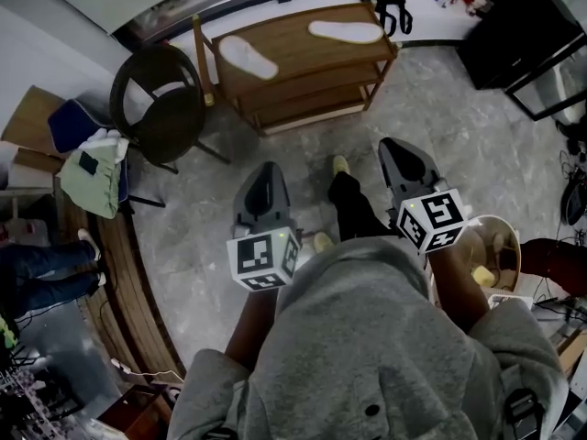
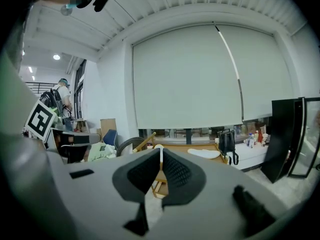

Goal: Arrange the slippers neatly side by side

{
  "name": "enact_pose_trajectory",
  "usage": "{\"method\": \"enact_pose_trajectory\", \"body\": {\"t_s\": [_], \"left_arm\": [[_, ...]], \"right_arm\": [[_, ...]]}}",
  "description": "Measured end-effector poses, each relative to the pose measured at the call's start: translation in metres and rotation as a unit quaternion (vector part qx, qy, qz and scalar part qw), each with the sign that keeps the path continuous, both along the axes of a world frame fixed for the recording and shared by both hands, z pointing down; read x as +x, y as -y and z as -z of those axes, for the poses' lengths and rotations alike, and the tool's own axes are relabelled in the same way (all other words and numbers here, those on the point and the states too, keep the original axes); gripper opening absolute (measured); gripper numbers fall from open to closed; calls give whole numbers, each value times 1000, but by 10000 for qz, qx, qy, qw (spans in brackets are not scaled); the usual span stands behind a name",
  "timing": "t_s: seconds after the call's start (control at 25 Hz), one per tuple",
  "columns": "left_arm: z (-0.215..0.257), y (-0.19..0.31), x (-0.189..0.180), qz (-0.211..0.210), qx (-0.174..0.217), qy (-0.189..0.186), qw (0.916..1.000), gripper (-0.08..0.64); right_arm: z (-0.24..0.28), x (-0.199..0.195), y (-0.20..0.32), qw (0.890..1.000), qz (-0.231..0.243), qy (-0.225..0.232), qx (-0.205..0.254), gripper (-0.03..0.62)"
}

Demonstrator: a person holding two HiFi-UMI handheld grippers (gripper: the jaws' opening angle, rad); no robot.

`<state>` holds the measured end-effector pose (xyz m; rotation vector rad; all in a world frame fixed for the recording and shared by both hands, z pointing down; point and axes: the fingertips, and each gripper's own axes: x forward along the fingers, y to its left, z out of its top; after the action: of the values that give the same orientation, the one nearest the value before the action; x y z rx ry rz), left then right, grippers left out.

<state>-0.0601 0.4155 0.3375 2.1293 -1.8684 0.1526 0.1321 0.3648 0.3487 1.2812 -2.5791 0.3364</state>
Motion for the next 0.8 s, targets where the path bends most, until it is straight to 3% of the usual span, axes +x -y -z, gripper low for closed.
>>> {"method": "enact_pose_trajectory", "body": {"t_s": [0.8], "left_arm": [[-8, 181, 10, 36, -271, 231, 9994, 21]], "right_arm": [[-19, 11, 186, 9992, 36, 245, -328, 34]]}}
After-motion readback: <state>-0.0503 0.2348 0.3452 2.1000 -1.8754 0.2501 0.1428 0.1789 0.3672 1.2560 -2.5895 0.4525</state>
